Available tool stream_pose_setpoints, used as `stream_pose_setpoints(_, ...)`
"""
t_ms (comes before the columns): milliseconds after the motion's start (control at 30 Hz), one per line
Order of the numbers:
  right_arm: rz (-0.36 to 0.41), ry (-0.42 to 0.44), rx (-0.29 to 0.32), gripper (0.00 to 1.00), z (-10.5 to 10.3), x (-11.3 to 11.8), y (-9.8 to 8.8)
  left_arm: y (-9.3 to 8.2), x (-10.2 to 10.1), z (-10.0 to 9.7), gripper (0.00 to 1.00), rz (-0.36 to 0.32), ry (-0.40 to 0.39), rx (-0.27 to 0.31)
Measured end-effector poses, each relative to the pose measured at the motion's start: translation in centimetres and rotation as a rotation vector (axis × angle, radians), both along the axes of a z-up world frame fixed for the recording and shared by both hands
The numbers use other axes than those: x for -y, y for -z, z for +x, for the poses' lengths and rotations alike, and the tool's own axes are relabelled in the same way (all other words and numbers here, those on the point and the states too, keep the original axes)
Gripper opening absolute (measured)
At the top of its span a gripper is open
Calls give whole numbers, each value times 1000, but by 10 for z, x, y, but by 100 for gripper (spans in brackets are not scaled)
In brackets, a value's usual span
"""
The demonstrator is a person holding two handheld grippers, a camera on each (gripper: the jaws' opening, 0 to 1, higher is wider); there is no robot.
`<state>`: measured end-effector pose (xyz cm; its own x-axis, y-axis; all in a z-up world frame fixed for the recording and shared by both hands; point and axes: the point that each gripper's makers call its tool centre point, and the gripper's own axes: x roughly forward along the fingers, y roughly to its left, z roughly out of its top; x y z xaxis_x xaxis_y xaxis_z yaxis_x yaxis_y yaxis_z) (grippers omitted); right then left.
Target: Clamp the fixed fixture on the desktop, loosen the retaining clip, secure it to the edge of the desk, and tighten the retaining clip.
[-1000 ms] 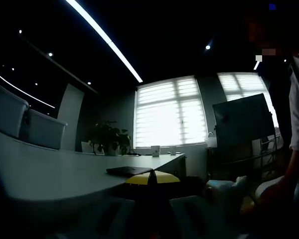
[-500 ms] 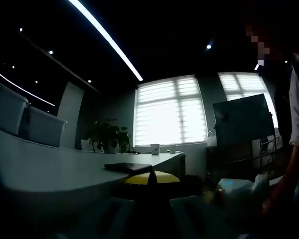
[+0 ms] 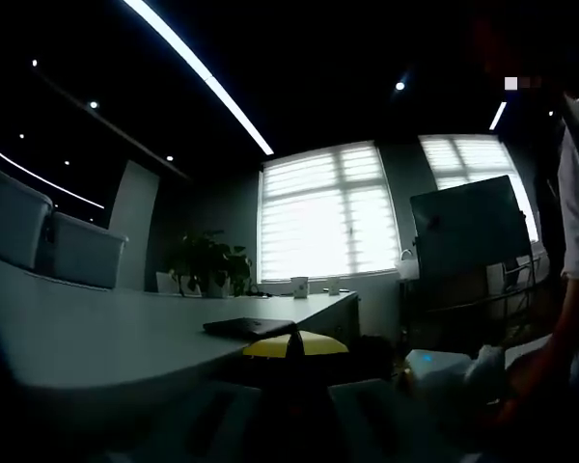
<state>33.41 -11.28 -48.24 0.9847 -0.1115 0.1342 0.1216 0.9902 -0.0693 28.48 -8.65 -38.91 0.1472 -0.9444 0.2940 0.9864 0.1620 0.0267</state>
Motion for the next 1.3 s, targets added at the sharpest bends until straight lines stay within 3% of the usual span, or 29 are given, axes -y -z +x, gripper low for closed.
stream_pose_setpoints(300, -24, -294, 18, 24, 9, -10, 1, 0, 0, -1, 1, 13, 2, 9)
stream_pose_setpoints(400, 2, -395, 17, 24, 7, -15, 1, -2, 0, 0, 1, 8, 1, 9)
stream_pose_setpoints(633, 13, -443, 26, 24, 10, -10, 3, -2, -1, -1, 1, 0, 1, 8)
stream_pose_setpoints(767, 27, -378, 51, 26, 8, -11, 3, -2, -1, -1, 1, -1, -1, 8)
stream_pose_setpoints(933, 77, -242, 8, 40, 0, -3, 22, -2, -1, -1, 1, -6, -1, 5)
stream_pose_setpoints(1033, 104, -150, 9, 42, -11, 0, 23, -2, -1, -1, 1, -2, -2, 6)
stream_pose_setpoints(1133, 74, -33, -3, 42, -21, 4, 21, -2, -1, -1, 1, -1, -2, 7)
stream_pose_setpoints(1233, 27, 98, 26, 44, -28, 15, 9, -3, 0, -1, 1, -1, -2, 6)
stream_pose_setpoints(1300, 22, 95, 41, 44, -23, 7, 7, -3, 0, 0, 1, 0, -4, 7)
